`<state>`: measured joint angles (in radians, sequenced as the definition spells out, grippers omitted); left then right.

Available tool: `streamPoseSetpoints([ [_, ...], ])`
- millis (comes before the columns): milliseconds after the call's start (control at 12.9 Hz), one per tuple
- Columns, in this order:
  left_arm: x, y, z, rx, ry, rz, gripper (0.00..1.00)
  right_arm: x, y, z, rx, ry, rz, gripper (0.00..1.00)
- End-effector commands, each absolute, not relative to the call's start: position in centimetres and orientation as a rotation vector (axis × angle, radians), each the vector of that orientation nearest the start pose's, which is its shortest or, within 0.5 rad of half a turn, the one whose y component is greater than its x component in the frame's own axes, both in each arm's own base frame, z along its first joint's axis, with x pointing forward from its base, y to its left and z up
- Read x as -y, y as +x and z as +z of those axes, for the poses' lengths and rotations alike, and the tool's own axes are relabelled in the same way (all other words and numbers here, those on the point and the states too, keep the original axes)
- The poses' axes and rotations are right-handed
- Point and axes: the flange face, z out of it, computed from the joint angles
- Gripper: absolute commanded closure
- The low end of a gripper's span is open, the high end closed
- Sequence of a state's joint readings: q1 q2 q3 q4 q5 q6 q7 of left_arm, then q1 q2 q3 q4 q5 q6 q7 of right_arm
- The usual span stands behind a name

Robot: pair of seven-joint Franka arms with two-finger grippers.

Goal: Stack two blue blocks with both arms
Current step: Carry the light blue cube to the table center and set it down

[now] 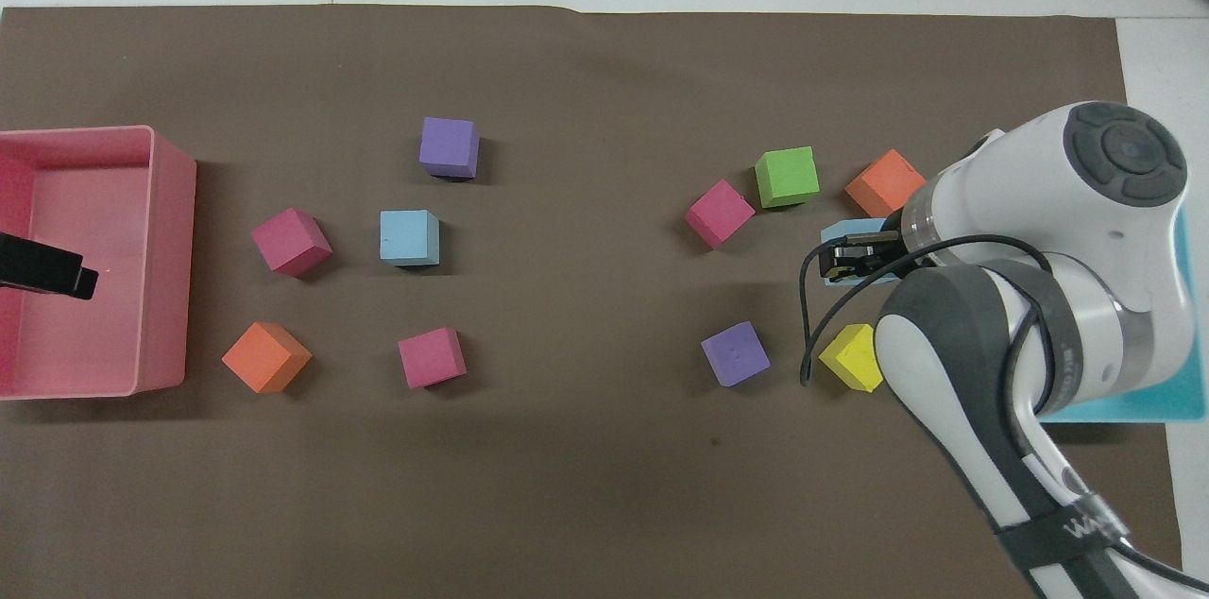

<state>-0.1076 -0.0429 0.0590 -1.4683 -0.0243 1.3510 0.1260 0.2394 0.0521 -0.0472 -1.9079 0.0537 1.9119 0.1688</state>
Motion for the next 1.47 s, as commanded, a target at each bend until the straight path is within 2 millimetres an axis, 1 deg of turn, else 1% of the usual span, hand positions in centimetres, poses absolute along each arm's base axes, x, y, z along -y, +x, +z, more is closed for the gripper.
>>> streamPoseSetpoints([
  [0,2.5,51.4,68.2,-0.28,-3.153,0.086,0.0,-13.3,56.6,46.6,0.028,-3.099,0.091,1.0],
  [78,2.5,51.5,68.2,-0.282,-3.152,0.088,0.0,-14.7,56.7,46.9,0.054,-3.094,0.084,1.0],
  [155,2.5,51.4,68.2,-0.282,-3.152,0.086,0.0,-16.4,56.7,47.7,0.054,-3.089,0.066,1.0],
  [233,2.5,51.5,68.2,-0.285,-3.152,0.088,0.0,-18.2,56.7,47.3,0.0,-3.093,0.074,1.0],
  [310,2.5,51.5,68.2,-0.285,-3.152,0.086,0.0,-20.5,56.7,47.0,-0.042,-3.096,0.072,1.0],
  [388,2.5,51.5,68.2,-0.285,-3.152,0.088,0.0,-23.7,56.8,46.3,-0.055,-3.098,0.076,1.0],
  [465,2.5,51.4,68.2,-0.285,-3.152,0.086,0.0,-26.3,57.0,45.9,-0.071,-3.098,0.069,1.0],
  [543,2.5,51.5,68.2,-0.285,-3.152,0.088,0.0,-27.5,57.4,45.4,-0.097,-3.098,0.068,1.0],
  [620,2.5,51.5,68.2,-0.285,-3.152,0.088,0.0,-29.4,57.5,44.7,-0.104,-3.101,0.066,1.0],
  [698,2.6,51.5,68.2,-0.287,-3.152,0.088,0.0,-31.5,57.3,43.6,-0.114,-3.102,0.073,1.0],
  [776,2.6,51.4,68.2,-0.285,-3.152,0.086,0.0,-33.4,57.5,42.9,-0.155,-3.077,0.044,1.0],
  [931,2.6,51.4,68.2,-0.285,-3.152,0.088,0.0,-37.1,57.0,40.6,-0.155,-3.074,0.033,1.0],
  [1086,2.7,51.4,68.2,-0.285,-3.152,0.088,0.0,-40.1,56.1,38.1,-0.172,-3.072,0.015,1.0],
  [1163,2.8,51.4,68.2,-0.287,-3.152,0.089,0.0,-40.6,56.0,37.4,-0.165,-3.071,0.01,1.0],
  [1241,2.8,51.4,68.2,-0.287,-3.152,0.089,0.0,-40.8,56.1,37.3,-0.163,-3.061,-0.004,1.0],
  [1319,2.7,51.4,68.2,-0.285,-3.152,0.091,0.0,-40.9,56.5,37.6,-0.161,-3.036,-0.054,1.0],
  [1396,2.7,51.4,68.2,-0.287,-3.152,0.091,0.0,-41.0,56.8,36.7,-0.15,-3.034,-0.071,1.0],
])
